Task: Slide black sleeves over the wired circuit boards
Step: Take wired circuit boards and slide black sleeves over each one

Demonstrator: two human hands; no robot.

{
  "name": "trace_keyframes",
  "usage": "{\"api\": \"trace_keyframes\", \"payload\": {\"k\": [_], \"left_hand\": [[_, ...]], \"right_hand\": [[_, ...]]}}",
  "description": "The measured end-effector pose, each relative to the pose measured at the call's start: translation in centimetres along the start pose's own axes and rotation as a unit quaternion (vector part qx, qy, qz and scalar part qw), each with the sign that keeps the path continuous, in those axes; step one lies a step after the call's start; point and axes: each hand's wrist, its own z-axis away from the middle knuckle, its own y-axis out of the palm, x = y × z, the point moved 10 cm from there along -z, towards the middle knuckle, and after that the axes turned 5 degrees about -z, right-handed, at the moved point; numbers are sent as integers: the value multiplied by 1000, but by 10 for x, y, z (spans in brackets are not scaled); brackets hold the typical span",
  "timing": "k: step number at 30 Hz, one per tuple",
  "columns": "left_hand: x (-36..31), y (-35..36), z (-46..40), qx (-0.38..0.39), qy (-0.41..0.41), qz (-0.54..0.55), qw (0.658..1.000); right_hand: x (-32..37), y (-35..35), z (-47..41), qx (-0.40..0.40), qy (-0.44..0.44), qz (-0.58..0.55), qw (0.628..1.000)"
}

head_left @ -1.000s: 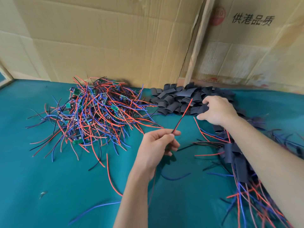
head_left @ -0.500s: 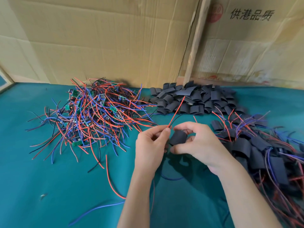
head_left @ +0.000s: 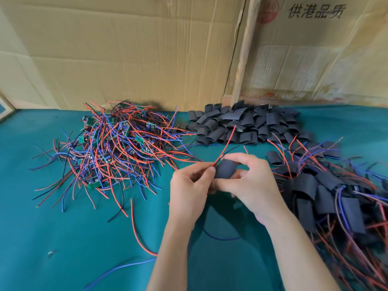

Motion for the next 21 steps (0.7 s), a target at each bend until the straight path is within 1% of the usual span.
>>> {"api": "trace_keyframes", "payload": {"k": [2, 3, 4, 5, 7, 11, 12, 14, 18, 21], "left_hand": [[1, -3, 0, -10, 0, 2, 1000], [2, -6, 0, -14, -2, 11, 1000], [1, -7, 0, -15, -5, 23, 1000], [1, -7, 0, -12, -6, 33, 999], [-2, -5, 1, 1, 0, 39, 999], [-4, -5, 3, -9, 7, 25, 1000], [-4, -6, 2, -16, 8, 19, 1000], [-3, -8, 2, -23, 9, 8, 1000], [-2, -4, 2, -7, 10, -7, 1000], [0, -1, 1, 1, 8, -20, 1000]], "right_hand": [[-1, 11, 2, 75, 16, -83, 994], [0, 17, 4, 116, 23, -140, 983], [2, 21, 6, 145, 27, -196, 970], [3, 21, 7, 151, 31, -239, 959], [1, 18, 6, 124, 38, -272, 953], [1, 17, 5, 87, 34, -259, 961], [2, 13, 4, 66, 31, -262, 962], [3, -4, 0, -3, 21, -283, 959], [4, -46, -3, -140, -21, -346, 928], [4, -60, -2, -188, -50, -390, 900]]}}
